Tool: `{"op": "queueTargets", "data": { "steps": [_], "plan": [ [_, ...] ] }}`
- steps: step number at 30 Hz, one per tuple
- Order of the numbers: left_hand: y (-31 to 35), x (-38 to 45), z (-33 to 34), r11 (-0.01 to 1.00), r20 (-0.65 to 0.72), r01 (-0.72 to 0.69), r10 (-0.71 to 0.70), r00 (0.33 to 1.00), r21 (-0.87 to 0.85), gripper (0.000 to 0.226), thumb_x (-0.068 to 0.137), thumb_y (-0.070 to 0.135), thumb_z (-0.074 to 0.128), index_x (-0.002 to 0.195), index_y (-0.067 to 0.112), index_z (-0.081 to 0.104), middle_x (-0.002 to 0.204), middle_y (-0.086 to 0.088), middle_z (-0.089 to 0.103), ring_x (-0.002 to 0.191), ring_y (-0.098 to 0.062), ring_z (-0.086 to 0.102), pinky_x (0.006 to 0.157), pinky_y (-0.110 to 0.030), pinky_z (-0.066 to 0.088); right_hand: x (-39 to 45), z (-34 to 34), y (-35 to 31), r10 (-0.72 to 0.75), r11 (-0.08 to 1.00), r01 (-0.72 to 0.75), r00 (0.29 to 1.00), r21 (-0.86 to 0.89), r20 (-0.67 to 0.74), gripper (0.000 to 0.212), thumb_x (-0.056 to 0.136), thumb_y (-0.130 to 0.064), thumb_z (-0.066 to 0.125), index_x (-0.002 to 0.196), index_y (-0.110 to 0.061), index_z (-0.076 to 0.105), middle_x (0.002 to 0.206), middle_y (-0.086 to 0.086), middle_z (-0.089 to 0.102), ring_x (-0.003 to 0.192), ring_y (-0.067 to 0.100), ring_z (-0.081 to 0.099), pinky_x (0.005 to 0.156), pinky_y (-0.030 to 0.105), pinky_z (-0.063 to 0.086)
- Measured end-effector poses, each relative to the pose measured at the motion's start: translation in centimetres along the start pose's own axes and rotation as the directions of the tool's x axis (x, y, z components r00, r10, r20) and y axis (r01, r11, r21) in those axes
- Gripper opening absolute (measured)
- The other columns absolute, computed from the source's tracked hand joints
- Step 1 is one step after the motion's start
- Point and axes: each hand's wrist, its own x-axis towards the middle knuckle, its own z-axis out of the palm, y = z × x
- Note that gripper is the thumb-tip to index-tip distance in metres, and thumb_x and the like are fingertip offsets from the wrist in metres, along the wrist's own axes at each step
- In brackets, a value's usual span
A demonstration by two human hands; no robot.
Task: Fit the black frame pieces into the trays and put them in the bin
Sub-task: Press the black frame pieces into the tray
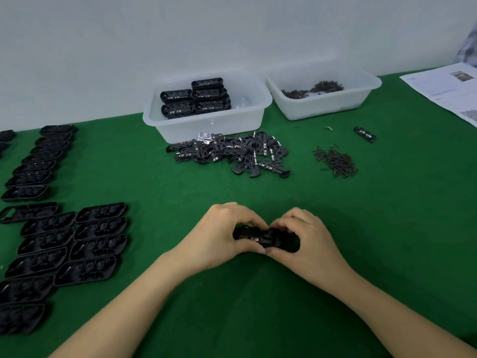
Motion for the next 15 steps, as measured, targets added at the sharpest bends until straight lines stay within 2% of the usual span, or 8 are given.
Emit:
{"op": "queueTargets", "data": {
  "steps": [3, 5, 8, 11, 13, 15],
  "plan": [
    [0.0, -0.4, 0.6, 1.000, -0.034, -0.010, 0.010, 0.999, 0.009, 0.032, 0.066, 0.030, 0.082, 0.095, 0.021, 0.071, 0.090, 0.011, 0.069, 0.084, -0.009, 0.058, 0.080, -0.027, 0.044, 0.0, 0.0, 0.0, 0.005, 1.000, -0.005, 1.000, -0.006, -0.001, 0.037, 0.066, -0.038, 0.073, 0.097, -0.019, 0.066, 0.087, -0.012, 0.049, 0.085, 0.005, 0.043, 0.077, 0.020, 0.029],
    [-0.1, -0.9, 1.0, 0.999, -0.065, -0.013, 0.016, 0.998, 0.042, 0.034, 0.068, 0.036, 0.079, 0.098, 0.023, 0.070, 0.098, 0.013, 0.068, 0.091, -0.007, 0.058, 0.086, -0.028, 0.041, 0.0, 0.0, 0.0, 0.005, 1.000, -0.005, 1.000, -0.007, 0.002, 0.037, 0.066, -0.038, 0.073, 0.096, -0.019, 0.065, 0.086, -0.013, 0.048, 0.084, 0.004, 0.042, 0.076, 0.019, 0.029],
    [-0.7, -2.3, 1.1, 0.985, -0.186, -0.029, 0.061, 0.981, 0.170, 0.038, 0.074, 0.051, 0.066, 0.102, 0.026, 0.068, 0.110, 0.015, 0.063, 0.102, -0.004, 0.053, 0.088, -0.028, 0.033, -0.1, 0.0, 0.0, 0.001, 1.000, -0.001, 1.000, -0.007, 0.009, 0.038, 0.066, -0.042, 0.071, 0.096, -0.020, 0.064, 0.086, -0.016, 0.047, 0.084, 0.001, 0.041, 0.077, 0.013, 0.028],
    [-1.2, -4.1, 1.0, 0.951, -0.333, -0.018, 0.126, 0.934, 0.309, 0.030, 0.080, 0.050, 0.060, 0.095, 0.026, 0.069, 0.097, 0.015, 0.064, 0.092, -0.007, 0.055, 0.080, -0.031, 0.033, -0.1, 0.0, 0.1, -0.003, 1.000, 0.003, 1.000, -0.012, 0.016, 0.039, 0.066, -0.046, 0.071, 0.097, -0.023, 0.063, 0.088, -0.019, 0.046, 0.085, -0.001, 0.040, 0.079, 0.010, 0.028],
    [-1.4, -4.7, 1.5, 0.909, -0.308, -0.036, 0.178, 0.935, 0.416, 0.027, 0.083, 0.047, 0.057, 0.094, 0.027, 0.071, 0.091, 0.014, 0.065, 0.086, -0.010, 0.056, 0.078, -0.032, 0.033, -0.1, 0.0, 0.1, -0.004, 1.000, 0.004, 1.000, -0.007, 0.021, 0.038, 0.066, -0.046, 0.070, 0.096, -0.024, 0.062, 0.087, -0.022, 0.044, 0.085, -0.002, 0.040, 0.080, 0.010, 0.028],
    [-1.3, -4.8, 1.9, 0.909, -0.281, -0.050, 0.180, 0.943, 0.413, 0.025, 0.084, 0.042, 0.056, 0.096, 0.027, 0.072, 0.089, 0.014, 0.066, 0.084, -0.012, 0.058, 0.078, -0.032, 0.034, -0.1, 0.0, 0.1, -0.008, 1.000, 0.008, 1.000, -0.004, 0.028, 0.036, 0.067, -0.044, 0.071, 0.096, -0.025, 0.061, 0.087, -0.024, 0.042, 0.085, -0.004, 0.040, 0.081, 0.009, 0.028]
  ]
}}
